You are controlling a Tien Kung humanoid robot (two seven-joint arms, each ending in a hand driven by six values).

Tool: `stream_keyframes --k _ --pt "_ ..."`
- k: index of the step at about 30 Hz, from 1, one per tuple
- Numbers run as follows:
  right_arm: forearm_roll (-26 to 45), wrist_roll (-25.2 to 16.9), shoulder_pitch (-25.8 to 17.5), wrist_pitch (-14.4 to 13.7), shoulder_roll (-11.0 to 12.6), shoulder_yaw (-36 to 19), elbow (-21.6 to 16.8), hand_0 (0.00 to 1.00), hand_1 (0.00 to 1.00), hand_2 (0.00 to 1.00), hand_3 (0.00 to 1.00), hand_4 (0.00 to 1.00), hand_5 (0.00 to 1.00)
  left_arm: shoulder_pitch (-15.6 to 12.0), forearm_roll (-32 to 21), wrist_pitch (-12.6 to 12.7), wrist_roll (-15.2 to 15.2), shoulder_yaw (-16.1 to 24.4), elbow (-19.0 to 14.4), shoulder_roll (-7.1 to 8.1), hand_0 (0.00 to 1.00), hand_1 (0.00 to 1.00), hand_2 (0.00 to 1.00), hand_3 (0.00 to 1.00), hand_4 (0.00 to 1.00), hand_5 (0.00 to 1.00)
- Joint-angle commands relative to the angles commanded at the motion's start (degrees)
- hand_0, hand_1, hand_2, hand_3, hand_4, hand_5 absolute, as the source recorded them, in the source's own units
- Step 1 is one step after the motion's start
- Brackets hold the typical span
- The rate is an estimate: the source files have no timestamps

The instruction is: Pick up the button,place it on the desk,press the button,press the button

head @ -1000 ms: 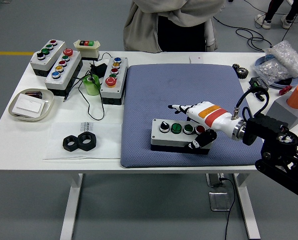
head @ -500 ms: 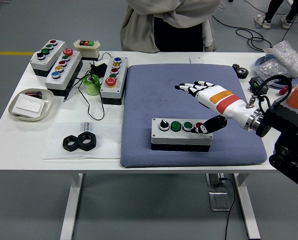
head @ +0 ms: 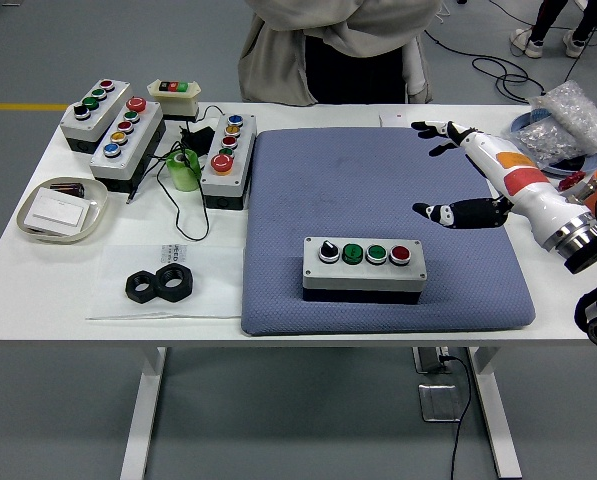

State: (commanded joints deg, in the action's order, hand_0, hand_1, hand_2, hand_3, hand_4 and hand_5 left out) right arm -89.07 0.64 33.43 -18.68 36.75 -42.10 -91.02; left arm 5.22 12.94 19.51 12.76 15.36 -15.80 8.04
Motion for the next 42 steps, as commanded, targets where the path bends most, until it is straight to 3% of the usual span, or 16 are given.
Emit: stream_keyframes --k 2,3,11,18,42 --pt "-0.5 0.2 -0.4 1.1 0.3 0.1 -0.2 0.328 0.167 0.294 0.687 0.642 0.002 -0.1 0.0 0.0 0.0 0.0 0.0 -0.01 0.772 0.800 0.882 0.798 0.566 0.998" --pt "-1.4 0.5 -0.6 2.0 0.5 0.3 -0.2 0.097 0.002 0.079 0.574 0.486 0.002 -0.1 0.1 0.0 0.0 0.1 0.0 -0.02 0.772 0.800 0.882 0.797 0.565 0.998" --pt "-3.3 1.9 -1.2 7.7 0.8 2.4 0.0 0.062 0.002 0.057 0.585 0.483 0.002 -0.3 0.8 -0.1 0.3 0.6 0.1 -0.11 0.771 0.800 0.881 0.797 0.567 0.998" --pt "-4.2 3.1 -0.8 10.0 0.3 5.1 0.5 0.066 0.002 0.057 0.619 0.503 0.002 -0.3 0.6 -0.1 0.2 0.4 0.0 -0.05 0.772 0.800 0.880 0.797 0.564 0.998" --pt "-6.0 5.6 1.0 11.1 -1.6 9.6 4.6 0.075 0.002 0.058 0.648 0.520 0.002 0.2 -0.5 -0.1 -0.2 -0.3 -0.1 0.05 0.772 0.801 0.881 0.796 0.565 0.998"
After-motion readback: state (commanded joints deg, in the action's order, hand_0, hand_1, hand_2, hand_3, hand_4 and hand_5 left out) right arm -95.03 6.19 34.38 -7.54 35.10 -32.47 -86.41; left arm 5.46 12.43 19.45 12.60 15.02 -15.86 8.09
